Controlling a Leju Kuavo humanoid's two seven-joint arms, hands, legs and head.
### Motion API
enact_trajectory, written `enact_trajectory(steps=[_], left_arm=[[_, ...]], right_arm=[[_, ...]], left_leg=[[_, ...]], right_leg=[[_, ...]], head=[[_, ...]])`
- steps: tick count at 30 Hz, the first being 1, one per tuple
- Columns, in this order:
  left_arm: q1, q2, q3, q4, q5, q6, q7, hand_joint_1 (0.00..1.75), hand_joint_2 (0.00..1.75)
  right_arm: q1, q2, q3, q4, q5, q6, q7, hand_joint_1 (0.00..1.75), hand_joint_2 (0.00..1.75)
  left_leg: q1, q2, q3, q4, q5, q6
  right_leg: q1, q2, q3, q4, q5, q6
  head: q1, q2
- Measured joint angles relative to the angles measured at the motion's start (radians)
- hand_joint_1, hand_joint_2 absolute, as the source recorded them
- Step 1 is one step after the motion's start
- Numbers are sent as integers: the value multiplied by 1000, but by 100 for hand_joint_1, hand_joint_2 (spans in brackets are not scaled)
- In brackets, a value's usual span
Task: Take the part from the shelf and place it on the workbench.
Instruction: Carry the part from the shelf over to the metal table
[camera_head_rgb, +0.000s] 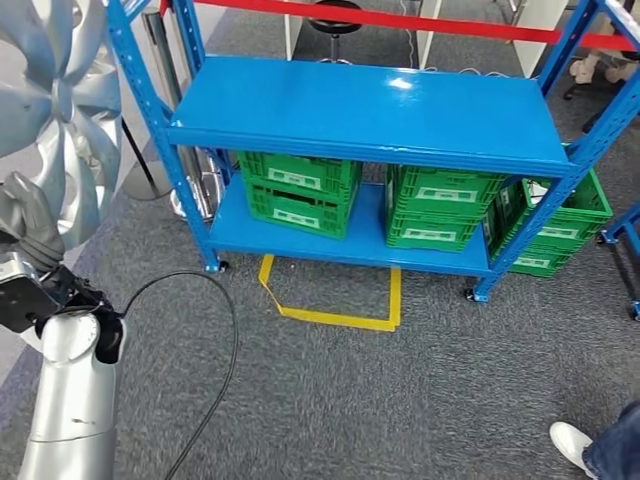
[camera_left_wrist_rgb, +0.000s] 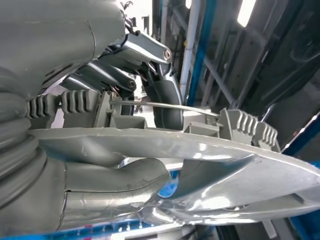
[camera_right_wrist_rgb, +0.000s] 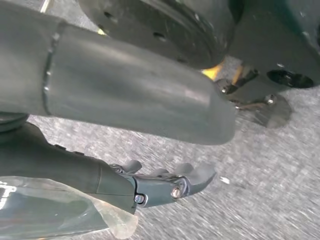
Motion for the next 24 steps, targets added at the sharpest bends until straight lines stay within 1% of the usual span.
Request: enact_trajectory(steps=[1,2,3,4,5,6,7,8,9,10,11,12,13,14,15,16,17,18,19,20,21,22,23,24], left_arm=[[4,0,6,-8,-18,0,0,175,175],[9,-1,14,-17,-32,0,0,175,175],[13,-1,22,-25,-42,0,0,175,175],[16,-1,30,-31,-50,0,0,175,175],[20,-1,37,-36,-55,0,0,175,175],[25,-1,44,-41,-58,0,0,175,175],[30,0,50,-46,-58,0,0,175,175],[36,0,56,-52,-52,0,0,175,175],[41,2,62,-56,-41,0,0,175,175],[45,4,70,-58,-29,0,0,175,175],[50,7,78,-60,-17,0,0,175,175],[56,10,86,-62,-7,0,0,175,175],[65,15,95,-64,0,0,0,175,175],[76,19,105,-69,5,0,0,175,175],[89,24,115,-75,7,0,0,175,175],[103,28,127,-83,10,0,0,175,175],[118,33,139,-93,15,0,0,175,175],[134,38,152,-102,23,0,0,175,175],[152,44,166,-111,32,0,0,175,175],[169,49,179,-121,40,0,0,175,175],[186,53,193,-131,46,0,0,175,175],[202,57,206,-141,51,0,0,175,175],[216,60,219,-152,55,1,0,175,175],[228,62,231,-164,61,1,0,175,175]], right_arm=[[1,0,0,0,0,0,1,0,0],[1,0,0,0,1,0,1,0,0],[2,0,0,0,1,0,2,0,0],[1,0,0,0,2,0,2,0,0],[1,1,0,0,2,0,3,0,0],[1,1,0,0,2,0,4,0,0],[0,1,0,0,1,0,5,0,0],[0,0,-1,0,0,-1,6,0,0],[-1,0,-2,-1,-1,-2,6,0,0],[-1,0,-4,-1,-2,-2,6,0,0],[-2,0,-6,-1,-5,-3,6,0,0],[-1,0,-10,-1,-7,-3,5,0,0],[1,1,-13,-1,-10,-2,5,0,0],[4,1,-16,-1,-12,-2,4,0,0],[6,2,-18,-1,-15,-1,1,0,0],[8,2,-20,-1,-16,-1,-2,0,0],[9,2,-22,-1,-18,-1,-6,0,0],[10,2,-24,-1,-20,-1,-10,0,0],[11,3,-27,-1,-22,-2,-15,0,0],[14,3,-31,-1,-25,-3,-21,0,0],[16,4,-34,-1,-27,-4,-28,0,0],[18,6,-37,-1,-30,-6,-35,0,0],[19,8,-40,-1,-32,-9,-42,0,0],[19,9,-42,-1,-34,-10,-47,0,0]], left_leg=[[0,1,-13,1,11,4],[-2,1,-27,1,22,6],[-4,2,-42,2,33,6],[-6,2,-57,2,43,7],[-9,2,-71,3,53,7],[-11,2,-84,3,63,7],[-13,1,-93,4,71,6],[-15,1,-100,5,78,4],[-17,1,-104,7,86,0],[-18,2,-106,8,93,-4],[-18,2,-110,9,100,-9],[-19,3,-113,9,107,-14],[-18,3,-116,12,106,-20],[-17,1,-121,24,91,-26],[-16,0,-131,55,61,-33],[-13,-1,-146,106,19,-39],[-11,-1,-165,172,-24,-44],[-9,-1,-182,235,-53,-48],[-8,-1,-188,276,-64,-50],[-7,0,-180,281,-55,-51],[-7,2,-156,249,-31,-51],[-8,11,-119,188,-2,-48],[-12,27,-82,124,18,-43],[-16,42,-55,71,30,-37]], right_leg=[[0,1,-17,54,-54,3],[0,1,-32,118,-103,4],[0,1,-40,181,-131,4],[1,1,-38,223,-133,2],[2,1,-23,236,-109,-1],[3,1,6,218,-74,-7],[6,1,50,169,-45,-15],[11,2,109,98,-36,-24],[14,2,165,22,-47,-31],[18,2,205,-41,-65,-35],[20,2,228,-82,-82,-38],[19,2,230,-99,-87,-40],[17,0,225,-104,-84,-44],[14,-1,223,-105,-78,-51],[12,-3,222,-106,-70,-58],[11,-4,219,-106,-63,-63],[11,-4,215,-105,-57,-67],[12,-5,208,-102,-53,-68],[12,-7,201,-99,-50,-68],[12,-9,195,-94,-48,-68],[12,-14,190,-89,-48,-68],[13,-19,186,-84,-50,-66],[16,-25,183,-79,-52,-64],[19,-33,181,-76,-54,-61]], head=[[2,0],[4,0],[5,0],[4,0],[5,0],[5,0],[5,0],[5,0],[4,0],[4,0],[4,0],[4,0],[4,0],[2,0],[0,0],[-2,0],[-4,0],[-4,0],[-4,0],[-5,0],[-6,0],[-6,0],[-6,0],[-6,0]])
